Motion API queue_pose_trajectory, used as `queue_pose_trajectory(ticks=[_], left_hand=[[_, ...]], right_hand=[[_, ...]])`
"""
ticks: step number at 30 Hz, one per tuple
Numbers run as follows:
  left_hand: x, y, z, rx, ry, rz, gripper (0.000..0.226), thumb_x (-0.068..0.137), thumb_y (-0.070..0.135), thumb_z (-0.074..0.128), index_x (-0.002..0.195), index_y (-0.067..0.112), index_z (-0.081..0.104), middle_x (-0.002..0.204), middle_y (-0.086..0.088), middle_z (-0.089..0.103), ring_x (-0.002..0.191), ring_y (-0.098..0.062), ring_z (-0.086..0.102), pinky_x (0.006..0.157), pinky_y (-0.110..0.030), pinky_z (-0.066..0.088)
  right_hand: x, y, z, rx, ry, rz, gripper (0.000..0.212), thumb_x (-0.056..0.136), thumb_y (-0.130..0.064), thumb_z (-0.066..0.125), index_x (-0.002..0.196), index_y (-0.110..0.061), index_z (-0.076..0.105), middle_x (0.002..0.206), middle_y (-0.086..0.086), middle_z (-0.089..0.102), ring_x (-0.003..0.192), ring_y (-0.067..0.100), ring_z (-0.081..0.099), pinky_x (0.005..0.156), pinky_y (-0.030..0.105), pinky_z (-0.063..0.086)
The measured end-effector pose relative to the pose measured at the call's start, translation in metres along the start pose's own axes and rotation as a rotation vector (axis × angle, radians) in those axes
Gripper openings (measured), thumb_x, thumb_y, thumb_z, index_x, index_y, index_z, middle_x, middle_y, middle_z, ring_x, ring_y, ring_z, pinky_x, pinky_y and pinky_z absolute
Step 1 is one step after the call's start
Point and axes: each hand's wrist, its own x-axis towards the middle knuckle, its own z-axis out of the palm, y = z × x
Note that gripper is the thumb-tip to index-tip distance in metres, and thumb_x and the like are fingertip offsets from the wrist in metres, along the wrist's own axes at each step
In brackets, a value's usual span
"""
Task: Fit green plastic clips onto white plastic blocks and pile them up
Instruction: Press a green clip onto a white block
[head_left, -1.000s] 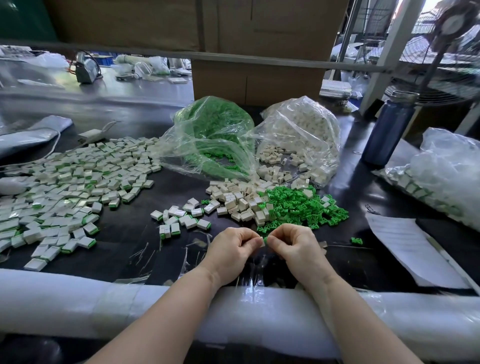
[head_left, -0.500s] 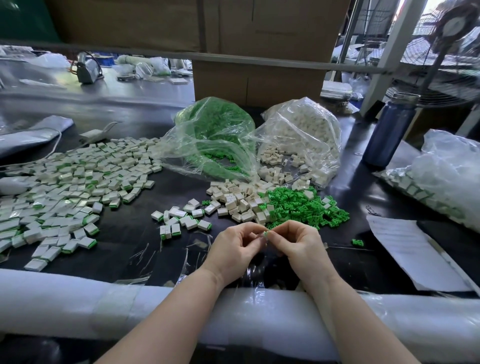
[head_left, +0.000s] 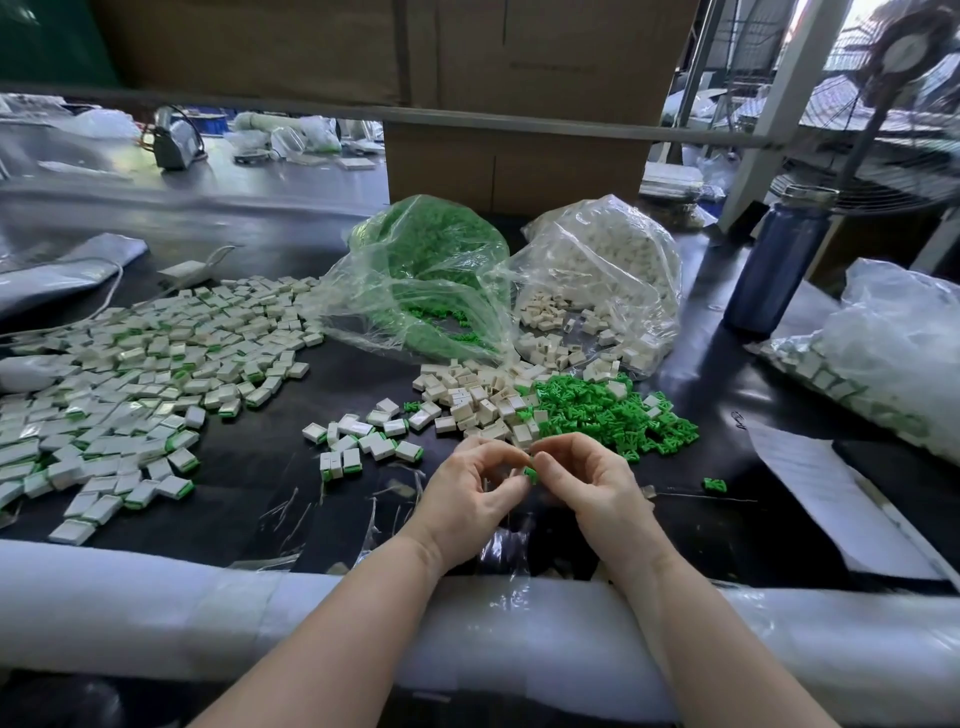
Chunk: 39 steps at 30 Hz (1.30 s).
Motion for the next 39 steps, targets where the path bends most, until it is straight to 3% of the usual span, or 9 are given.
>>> queue_pose_trajectory(ticks=[2, 5, 10, 14, 18, 28, 34, 39], left_hand=[[-0.001, 0.002, 0.000, -0.001, -0.028, 0.017, 0.017, 0.084, 0.007, 0.064, 0.084, 0.023, 0.064, 0.105, -0.005, 0.051, 0.079, -0.007, 0.052, 0.075, -0.012, 0.043], [-0.003, 0.005, -0.001, 0.017, -0.067, 0.035, 0.019, 0.084, 0.009, 0.065, 0.085, 0.027, 0.063, 0.111, -0.006, 0.046, 0.086, -0.006, 0.051, 0.083, -0.013, 0.043], [-0.003, 0.006, -0.001, 0.012, -0.102, 0.030, 0.020, 0.085, 0.005, 0.063, 0.083, 0.025, 0.063, 0.110, -0.002, 0.042, 0.091, -0.009, 0.050, 0.089, -0.020, 0.046], [-0.002, 0.004, 0.000, 0.091, -0.112, 0.052, 0.019, 0.084, 0.004, 0.063, 0.084, 0.023, 0.063, 0.108, 0.001, 0.043, 0.090, -0.007, 0.050, 0.087, -0.011, 0.041], [-0.001, 0.001, 0.001, 0.128, -0.134, 0.044, 0.020, 0.084, 0.006, 0.063, 0.082, 0.027, 0.061, 0.104, 0.006, 0.043, 0.083, -0.014, 0.050, 0.086, -0.024, 0.045], [0.002, -0.007, 0.001, 0.170, -0.166, 0.058, 0.019, 0.083, 0.013, 0.063, 0.080, 0.031, 0.059, 0.104, 0.013, 0.043, 0.085, -0.020, 0.053, 0.085, -0.035, 0.048], [0.001, -0.005, 0.002, 0.175, -0.167, 0.051, 0.009, 0.073, 0.030, 0.057, 0.076, 0.038, 0.056, 0.103, 0.014, 0.043, 0.083, -0.020, 0.053, 0.083, -0.037, 0.049], [0.002, -0.007, 0.002, 0.181, -0.167, 0.053, 0.007, 0.072, 0.032, 0.055, 0.076, 0.038, 0.056, 0.102, 0.015, 0.043, 0.082, -0.019, 0.053, 0.082, -0.040, 0.049]], right_hand=[[0.001, 0.000, 0.001, 0.006, -0.074, 0.022, 0.011, 0.090, -0.013, 0.057, 0.094, -0.009, 0.066, 0.079, -0.001, 0.070, 0.077, 0.012, 0.064, 0.070, 0.025, 0.054], [0.001, -0.002, 0.003, -0.074, -0.177, 0.014, 0.020, 0.092, -0.018, 0.051, 0.085, -0.014, 0.069, 0.064, -0.008, 0.066, 0.064, 0.002, 0.059, 0.060, 0.015, 0.047], [0.001, -0.002, 0.000, -0.053, -0.177, 0.054, 0.021, 0.089, -0.020, 0.055, 0.081, -0.011, 0.072, 0.063, 0.003, 0.063, 0.058, 0.007, 0.054, 0.054, 0.016, 0.043], [0.000, -0.002, 0.001, -0.047, -0.158, 0.051, 0.020, 0.089, -0.015, 0.057, 0.076, -0.014, 0.073, 0.059, 0.004, 0.057, 0.052, 0.005, 0.046, 0.051, 0.015, 0.038], [-0.001, -0.003, 0.001, -0.060, -0.142, 0.049, 0.021, 0.088, -0.012, 0.058, 0.074, -0.014, 0.073, 0.055, 0.002, 0.054, 0.051, 0.007, 0.043, 0.050, 0.016, 0.036], [-0.001, -0.001, -0.001, -0.085, -0.140, 0.061, 0.020, 0.088, -0.014, 0.059, 0.077, -0.006, 0.072, 0.064, 0.016, 0.052, 0.059, 0.022, 0.039, 0.050, 0.024, 0.032], [0.000, 0.000, -0.001, -0.095, -0.134, 0.052, 0.022, 0.089, -0.012, 0.059, 0.072, -0.009, 0.072, 0.059, 0.013, 0.050, 0.050, 0.011, 0.039, 0.047, 0.020, 0.032], [0.000, -0.001, 0.000, -0.092, -0.122, 0.055, 0.021, 0.088, -0.012, 0.058, 0.074, -0.004, 0.072, 0.058, 0.011, 0.048, 0.049, 0.009, 0.038, 0.047, 0.019, 0.031]])
